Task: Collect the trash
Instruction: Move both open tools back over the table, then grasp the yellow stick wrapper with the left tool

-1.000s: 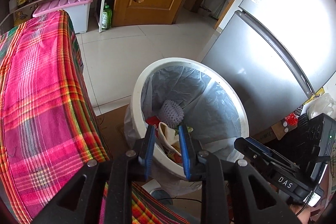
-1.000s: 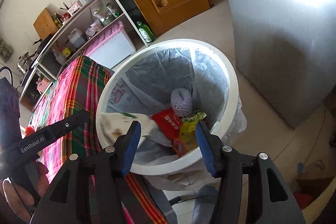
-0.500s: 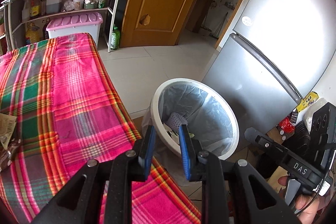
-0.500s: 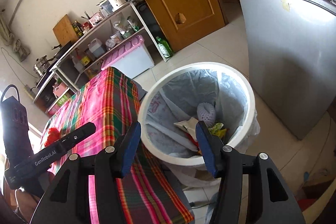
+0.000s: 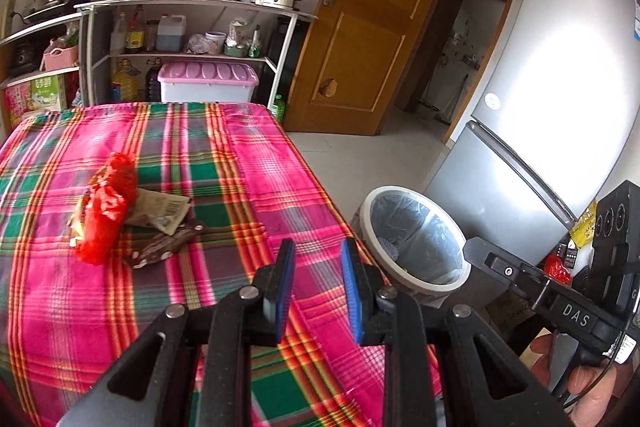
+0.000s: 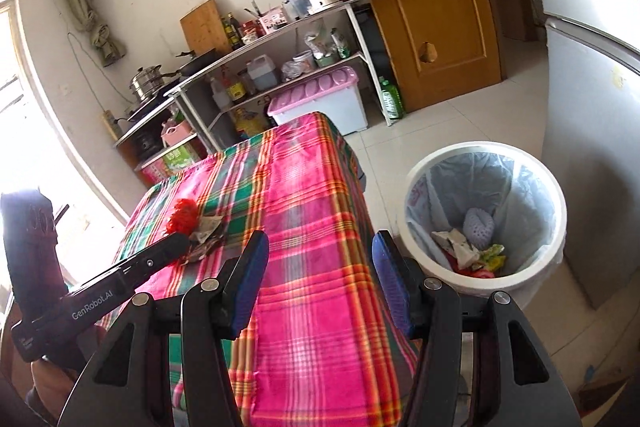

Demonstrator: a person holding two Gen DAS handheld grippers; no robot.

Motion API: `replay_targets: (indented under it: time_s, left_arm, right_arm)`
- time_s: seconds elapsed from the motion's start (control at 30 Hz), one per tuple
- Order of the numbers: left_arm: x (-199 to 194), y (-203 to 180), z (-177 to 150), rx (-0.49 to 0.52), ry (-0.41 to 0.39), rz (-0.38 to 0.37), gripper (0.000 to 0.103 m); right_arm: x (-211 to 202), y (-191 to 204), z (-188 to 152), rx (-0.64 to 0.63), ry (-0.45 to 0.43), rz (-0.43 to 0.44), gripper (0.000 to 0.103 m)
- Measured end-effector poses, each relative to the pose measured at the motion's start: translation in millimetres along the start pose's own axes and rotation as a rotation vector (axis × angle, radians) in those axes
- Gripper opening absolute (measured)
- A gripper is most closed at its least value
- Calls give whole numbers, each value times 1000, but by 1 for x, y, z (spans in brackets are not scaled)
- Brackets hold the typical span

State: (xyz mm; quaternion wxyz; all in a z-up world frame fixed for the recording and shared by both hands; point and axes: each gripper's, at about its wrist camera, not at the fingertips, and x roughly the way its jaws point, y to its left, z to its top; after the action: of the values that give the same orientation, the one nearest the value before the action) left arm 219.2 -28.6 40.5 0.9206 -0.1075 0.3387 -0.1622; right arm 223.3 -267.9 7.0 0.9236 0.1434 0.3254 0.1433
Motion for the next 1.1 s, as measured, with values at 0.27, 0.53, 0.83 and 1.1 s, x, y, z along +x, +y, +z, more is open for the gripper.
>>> replay_targets:
  time_s: [0.27, 0.53, 0.83, 1.1]
  left_arm:
    - [-38, 49, -18, -53, -34, 80, 24]
    - [-46, 92, -33, -123, -36, 142, 24]
    - [-35, 140, -30, -183, -32, 214, 28]
    - [-4, 167, -5, -171, -24, 218, 38]
  right_arm:
    - [19, 46, -12, -84, 59, 79, 55]
    - [42, 67, -23, -98, 106, 106, 55]
    - [81, 86, -27, -116, 160, 125, 54]
    - [111, 95, -28, -114, 196, 130, 52]
